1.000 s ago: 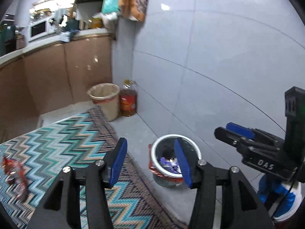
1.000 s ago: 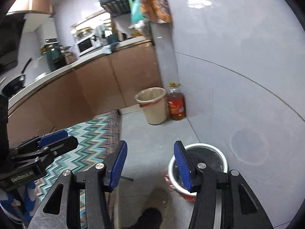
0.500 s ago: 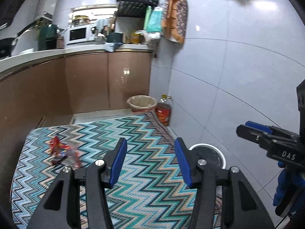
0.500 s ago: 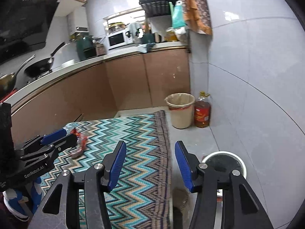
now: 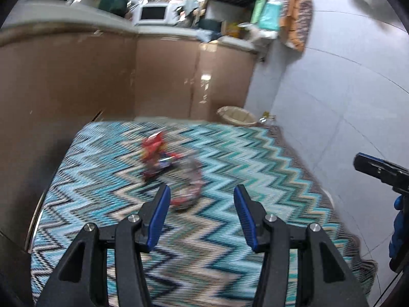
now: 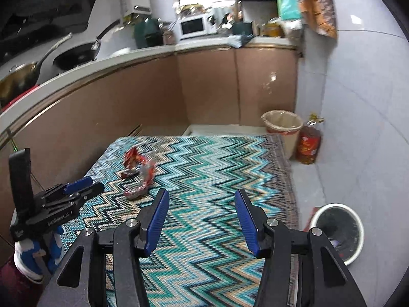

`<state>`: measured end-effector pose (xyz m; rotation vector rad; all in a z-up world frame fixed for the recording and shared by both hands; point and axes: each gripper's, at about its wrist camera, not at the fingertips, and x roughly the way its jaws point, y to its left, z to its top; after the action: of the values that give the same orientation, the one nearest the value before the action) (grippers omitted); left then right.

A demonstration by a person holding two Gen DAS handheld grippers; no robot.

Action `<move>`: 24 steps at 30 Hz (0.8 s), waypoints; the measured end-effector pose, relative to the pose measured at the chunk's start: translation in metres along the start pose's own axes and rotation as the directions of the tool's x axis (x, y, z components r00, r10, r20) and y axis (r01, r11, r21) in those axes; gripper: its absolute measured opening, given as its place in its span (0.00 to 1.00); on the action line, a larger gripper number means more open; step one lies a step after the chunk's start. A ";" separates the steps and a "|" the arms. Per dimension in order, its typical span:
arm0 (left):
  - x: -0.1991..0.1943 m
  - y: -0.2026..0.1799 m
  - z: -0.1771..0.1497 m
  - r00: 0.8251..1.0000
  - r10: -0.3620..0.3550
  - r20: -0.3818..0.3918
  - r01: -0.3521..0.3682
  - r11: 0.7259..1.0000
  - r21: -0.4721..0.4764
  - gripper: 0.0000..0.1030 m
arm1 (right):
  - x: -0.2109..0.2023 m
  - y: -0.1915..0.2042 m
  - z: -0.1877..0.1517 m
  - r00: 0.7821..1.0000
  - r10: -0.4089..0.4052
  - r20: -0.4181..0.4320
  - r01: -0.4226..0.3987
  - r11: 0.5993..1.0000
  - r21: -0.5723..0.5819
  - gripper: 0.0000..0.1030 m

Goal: Collect trash
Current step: 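Grasp the red snack wrapper with the left tool while the right tool grasps the clear wrapper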

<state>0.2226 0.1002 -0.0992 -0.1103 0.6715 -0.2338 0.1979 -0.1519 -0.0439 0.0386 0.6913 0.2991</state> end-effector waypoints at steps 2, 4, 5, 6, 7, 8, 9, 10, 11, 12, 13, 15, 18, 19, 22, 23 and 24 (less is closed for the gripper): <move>0.006 0.022 -0.001 1.000 0.011 -0.018 -0.011 0.999 -0.031 0.48 | 0.018 0.009 -0.001 0.999 0.023 -0.025 -0.023 1.000 -0.010 0.49; 0.014 0.044 0.001 0.999 0.015 -0.033 -0.017 0.998 -0.066 0.48 | 0.040 0.020 -0.002 0.997 0.052 -0.055 -0.053 0.998 -0.017 0.49; 0.018 0.053 0.003 0.999 0.013 -0.040 -0.017 0.997 -0.078 0.48 | 0.055 0.026 -0.001 0.994 0.074 -0.075 -0.076 0.997 -0.022 0.49; 0.026 0.062 0.005 0.999 0.002 -0.055 -0.007 0.996 -0.091 0.48 | 0.064 0.030 -0.001 0.993 0.081 -0.084 -0.084 0.996 -0.026 0.49; 0.032 0.065 0.008 0.998 -0.010 -0.066 0.003 0.995 -0.096 0.49 | 0.078 0.036 0.000 0.990 0.100 -0.102 -0.104 0.994 -0.033 0.49; 0.038 0.067 0.012 0.997 -0.017 -0.075 0.010 0.995 -0.098 0.49 | 0.086 0.041 0.000 0.987 0.112 -0.112 -0.117 0.992 -0.038 0.49; 0.049 0.069 0.016 0.996 -0.018 -0.087 0.009 0.996 -0.093 0.51 | 0.098 0.046 0.001 0.983 0.130 -0.126 -0.137 0.990 -0.042 0.49; 0.056 0.070 0.018 0.995 -0.018 -0.095 0.010 0.996 -0.084 0.52 | 0.107 0.051 0.002 0.980 0.147 -0.137 -0.154 0.987 -0.043 0.49; 0.064 0.071 0.021 0.994 -0.021 -0.104 0.013 0.997 -0.079 0.53 | 0.117 0.055 0.003 0.975 0.167 -0.149 -0.175 0.984 -0.041 0.49; 0.074 0.071 0.025 0.993 -0.027 -0.117 0.018 0.997 -0.075 0.53 | 0.128 0.060 0.004 0.969 0.188 -0.161 -0.197 0.980 -0.038 0.49; 0.085 0.072 0.030 0.991 -0.039 -0.128 0.030 0.997 -0.076 0.53 | 0.136 0.063 0.004 0.965 0.200 -0.170 -0.209 0.977 -0.037 0.49; 0.104 0.075 0.040 0.986 -0.072 -0.148 0.059 0.994 -0.091 0.53 | 0.157 0.071 0.004 0.956 0.221 -0.194 -0.233 0.972 -0.042 0.49; 0.127 0.081 0.052 0.983 -0.093 -0.158 0.074 0.990 -0.123 0.53 | 0.181 0.079 0.003 0.944 0.239 -0.229 -0.255 0.966 -0.047 0.50; 0.132 0.083 0.056 0.982 -0.098 -0.160 0.077 0.988 -0.135 0.53 | 0.187 0.081 0.002 0.941 0.242 -0.236 -0.260 0.964 -0.049 0.50; 0.148 0.088 0.061 0.979 -0.120 -0.167 0.090 0.980 -0.176 0.53 | 0.206 0.085 0.001 0.931 0.263 -0.254 -0.282 0.959 -0.037 0.50; 0.152 0.088 0.061 0.978 -0.124 -0.168 0.093 0.979 -0.181 0.53 | 0.209 0.086 0.002 0.929 0.267 -0.256 -0.285 0.958 -0.034 0.50; 0.154 0.088 0.060 0.978 -0.126 -0.169 0.094 0.979 -0.182 0.52 | 0.213 0.086 0.002 0.926 0.271 -0.262 -0.289 0.957 -0.031 0.50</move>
<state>0.3929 0.1483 -0.1609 -0.2968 0.8667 -0.2943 0.3321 -0.0086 -0.1629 0.0332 0.9328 0.6111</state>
